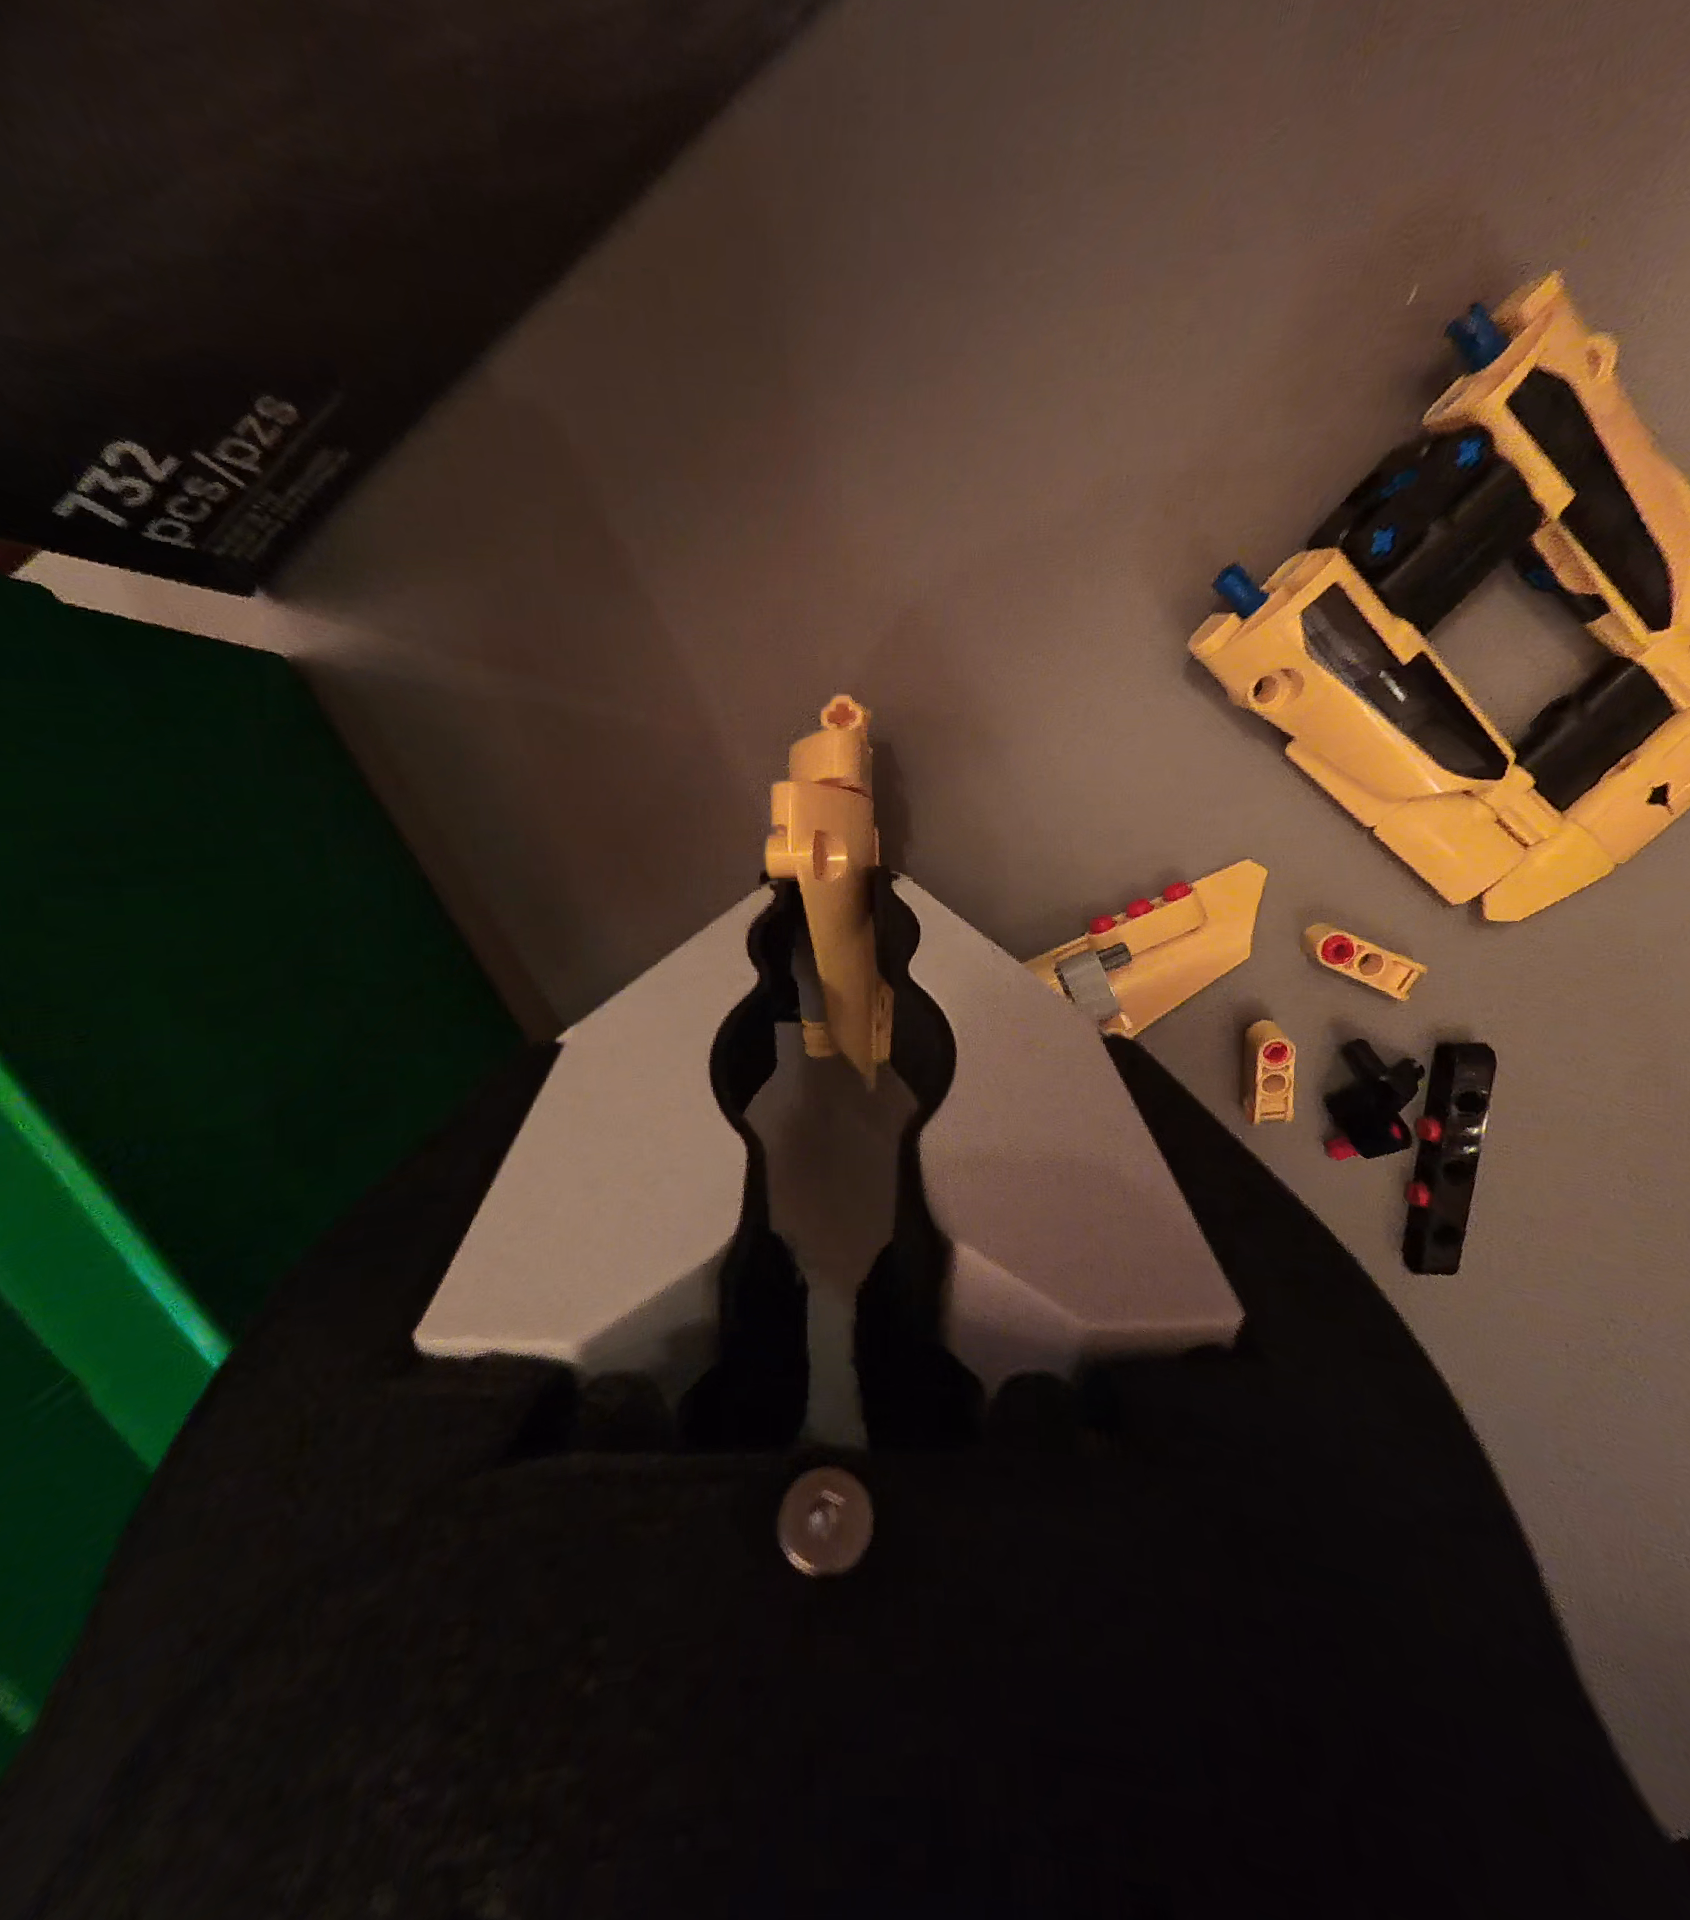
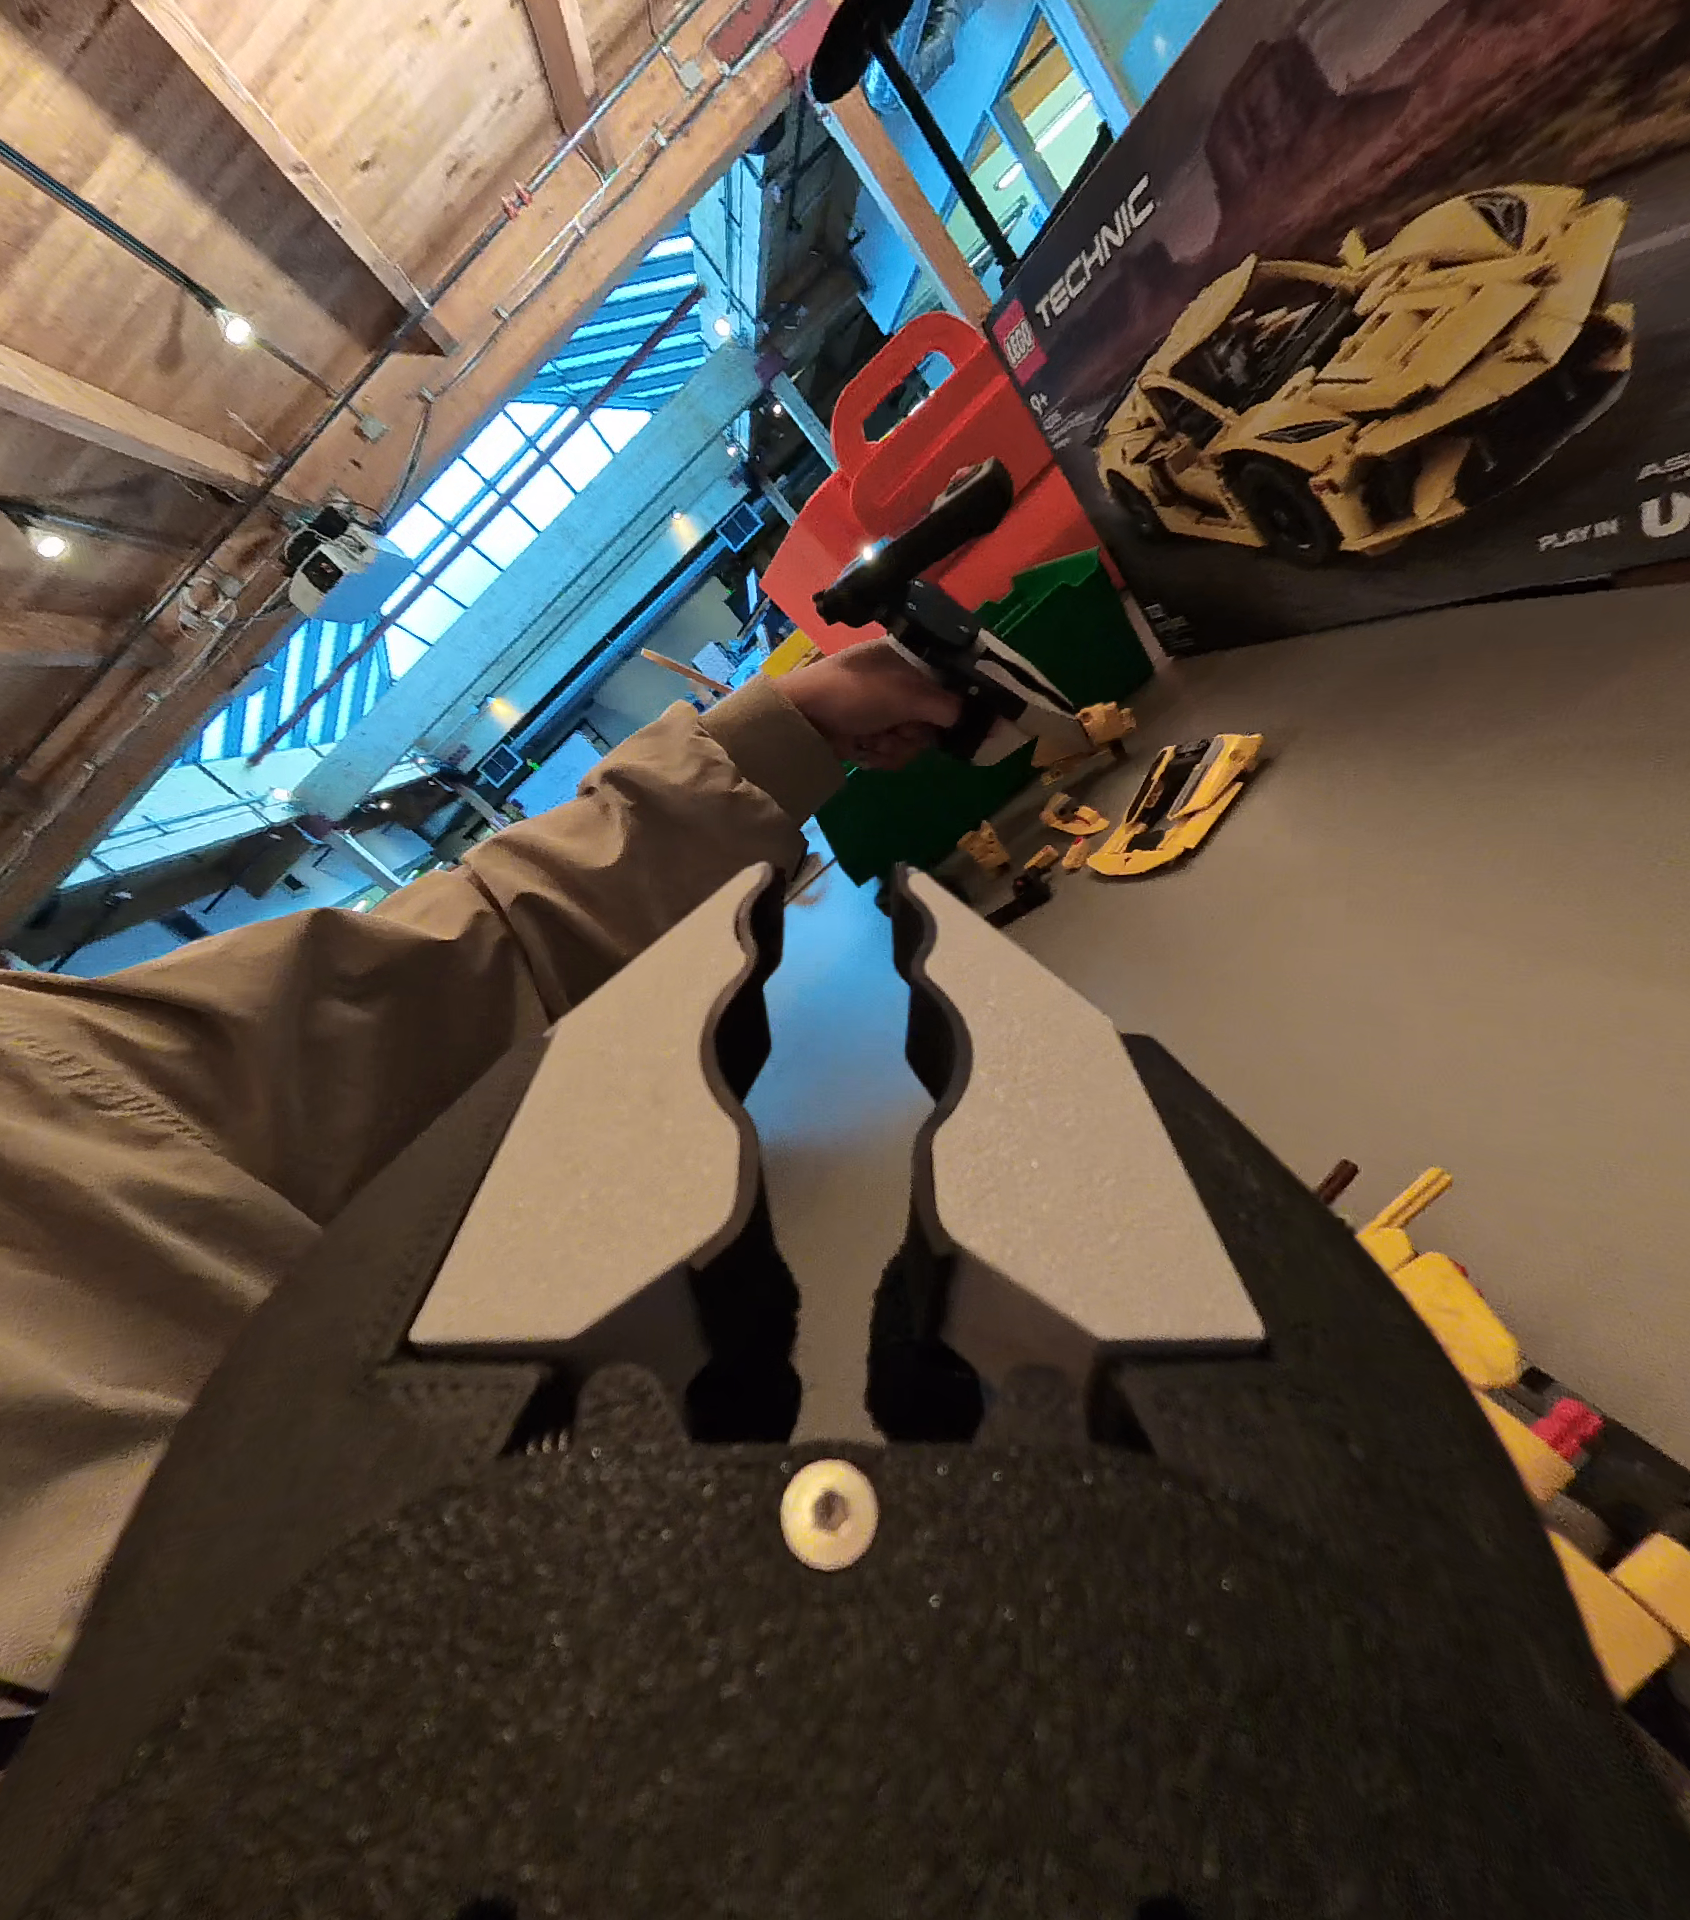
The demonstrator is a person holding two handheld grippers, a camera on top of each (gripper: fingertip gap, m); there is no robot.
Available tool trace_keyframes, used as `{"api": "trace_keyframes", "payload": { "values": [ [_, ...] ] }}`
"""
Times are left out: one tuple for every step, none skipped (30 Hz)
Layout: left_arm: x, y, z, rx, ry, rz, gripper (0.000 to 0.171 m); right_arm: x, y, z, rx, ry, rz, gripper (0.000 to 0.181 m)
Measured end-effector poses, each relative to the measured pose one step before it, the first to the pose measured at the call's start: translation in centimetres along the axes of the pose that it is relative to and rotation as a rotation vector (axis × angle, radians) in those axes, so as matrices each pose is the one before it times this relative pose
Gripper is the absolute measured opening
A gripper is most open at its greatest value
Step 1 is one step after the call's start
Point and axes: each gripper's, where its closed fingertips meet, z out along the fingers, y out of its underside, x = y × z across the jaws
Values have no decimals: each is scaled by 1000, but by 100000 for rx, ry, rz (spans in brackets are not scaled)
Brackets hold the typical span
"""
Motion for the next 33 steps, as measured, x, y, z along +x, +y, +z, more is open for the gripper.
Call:
{"api": "trace_keyframes", "payload": {
  "values": [
    [235, -14, -108, 532, 1463, -638, 14, -24, -38, -8, 174, -145, 3, 19],
    [334, 163, -43, -209, 1680, -540, 14, -65, -45, 1, 429, -917, 1162, 19],
    [211, 169, -11, -83, 500, -243, 14, -95, -52, 17, 572, -1293, 1684, 19],
    [96, 210, 4, -85, -686, 218, 18, -31, -50, 20, 484, -855, 1584, 19],
    [97, 245, -30, -329, -948, 541, 26, -5, -16, -4, 119, -385, 707, 20],
    [154, 172, -91, 186, -574, 705, 28, 24, -39, -57, -168, 237, -329, 20],
    [238, 79, -113, 888, -212, 771, 30, 109, -167, -180, 208, 1256, -1317, 20],
    [154, 41, -133, 942, -575, 914, 32, 176, -308, -311, 895, 2006, -2081, 20],
    [39, 20, -191, 956, -1177, 850, 33, 199, -470, -482, 1490, 2301, -2213, 20],
    [87, -29, -310, 1015, -554, 623, 34, 187, -638, -661, 1976, 2344, -1935, 20],
    [-9, -140, -521, 1464, -806, 94, 35, 262, -737, -887, 2176, 3293, -2118, 20],
    [-164, -355, -790, 2357, -2071, -274, 35, 373, -579, -1104, 1769, 4554, -3218, 20],
    [-150, -545, -1093, 2695, -3365, 306, 35, 459, -306, -1202, 1076, 5530, -3495, 19],
    [121, -854, -1408, 3783, -4090, 1282, 36, 394, 95, -1168, -583, 5144, -3678, 21],
    [770, -1400, -1686, 6639, -2985, 1837, 36, 287, 591, -1062, -2433, 4740, -3874, 23],
    [1584, -1919, -1808, 9293, -484, 1548, 37, 263, 1128, -941, -4136, 4820, -3432, 25],
    [2381, -2197, -1703, 10520, 2261, 558, 37, -35, 1507, -768, -5282, 3093, -3671, 27],
    [3213, -2295, -1314, 11085, 5229, -590, 37, -275, 1692, -601, -5690, 2300, -3967, 30],
    [4121, -1965, -688, 10210, 8995, -625, 36, -265, 1581, -527, -5069, 3351, -3942, 30],
    [4833, -1062, 129, 6293, 12487, 427, 36, -277, 1417, -369, -4188, 3661, -5471, 30],
    [4974, -107, 995, 1502, 14314, 2337, 36, -457, 1447, -156, -5176, 2858, -6973, 32],
    [4305, 238, 1741, -509, 12414, 3213, 37, -700, 1446, 139, -6183, 1447, -7577, 35],
    [3351, 371, 2148, -879, 9132, 3486, 38, -886, 1335, 405, -6156, 112, -7771, 38],
    [2302, 401, 2276, -1512, 5441, 3944, 43, -532, 949, 505, -4532, 1983, -6457, 39],
    [1137, 400, 2176, -2164, 889, 4207, 56, -487, 387, 479, -1148, 1488, -4817, 40],
    [262, 429, 1848, -3051, -2354, 4644, 69, -406, 208, 381, 649, 279, -3532, 43],
    [-21, 257, 1516, -1929, -2593, 3112, 82, -30, 249, 222, -168, 970, -2387, 48],
    [319, 272, 1198, -1286, 1146, 1134, 88, 456, 411, -77, -2091, 3456, 895, 48],
    [707, 320, 798, -1006, 4820, -923, 89, 314, 136, -267, -425, 1880, 3102, 48],
    [1084, 62, 361, 1012, 7333, -1665, 89, 250, -129, -338, 1925, 567, 3651, 47],
    [777, -170, 31, 3326, 5334, -1623, 88, 317, -102, -269, 2177, 794, 3810, 47],
    [322, -71, -72, 2879, 2049, -372, 88, -4, 174, -8, 4, -393, 2784, 47],
    [160, 139, 13, 1077, 278, 1083, 88, -281, 392, 305, -2324, -1489, -189, 47]
  ]
}}
